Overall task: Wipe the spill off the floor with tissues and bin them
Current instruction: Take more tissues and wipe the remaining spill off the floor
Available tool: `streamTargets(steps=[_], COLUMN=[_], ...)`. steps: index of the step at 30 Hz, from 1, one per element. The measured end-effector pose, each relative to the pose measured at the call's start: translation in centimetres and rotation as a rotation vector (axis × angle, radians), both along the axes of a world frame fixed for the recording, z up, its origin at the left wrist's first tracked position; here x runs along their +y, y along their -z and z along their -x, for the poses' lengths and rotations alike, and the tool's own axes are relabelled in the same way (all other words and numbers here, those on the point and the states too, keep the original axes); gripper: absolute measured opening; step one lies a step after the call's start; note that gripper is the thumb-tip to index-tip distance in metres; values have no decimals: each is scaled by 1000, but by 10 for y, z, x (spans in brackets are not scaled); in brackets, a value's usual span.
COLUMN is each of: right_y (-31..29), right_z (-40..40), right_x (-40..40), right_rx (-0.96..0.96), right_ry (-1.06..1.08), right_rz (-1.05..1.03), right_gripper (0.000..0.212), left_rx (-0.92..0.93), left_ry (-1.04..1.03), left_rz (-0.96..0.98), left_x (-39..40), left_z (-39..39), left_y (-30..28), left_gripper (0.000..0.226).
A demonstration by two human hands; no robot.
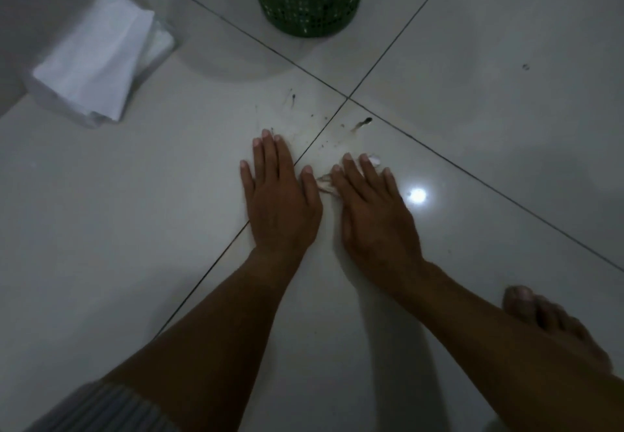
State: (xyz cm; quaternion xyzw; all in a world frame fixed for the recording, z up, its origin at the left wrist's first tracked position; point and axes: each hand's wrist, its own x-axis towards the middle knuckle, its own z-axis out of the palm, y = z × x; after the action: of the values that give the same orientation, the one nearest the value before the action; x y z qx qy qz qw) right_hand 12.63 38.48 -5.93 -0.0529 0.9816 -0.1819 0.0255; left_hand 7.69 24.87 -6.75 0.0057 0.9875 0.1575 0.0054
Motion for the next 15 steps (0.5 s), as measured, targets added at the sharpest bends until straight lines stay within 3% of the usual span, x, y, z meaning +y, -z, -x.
streamTargets(steps=[4, 7, 10, 15], right_y=[2, 2, 1, 1], right_z=[39, 78, 87, 48], right_x=[23, 17, 3, 17], right_rx=[-18, -80, -82, -85], right_ry=[255, 293, 188, -240], right_rz=[16, 13, 8, -65], right_gripper=[55, 56, 56, 56], left_rx=[7, 10, -13, -37], left_ry=[2, -8, -7, -21], left_rz=[31, 21, 24, 30], left_x=[0, 0, 1, 0], left_z=[1, 0, 2, 4], left_y=[7, 8, 7, 8], left_gripper=[65, 65, 66, 65])
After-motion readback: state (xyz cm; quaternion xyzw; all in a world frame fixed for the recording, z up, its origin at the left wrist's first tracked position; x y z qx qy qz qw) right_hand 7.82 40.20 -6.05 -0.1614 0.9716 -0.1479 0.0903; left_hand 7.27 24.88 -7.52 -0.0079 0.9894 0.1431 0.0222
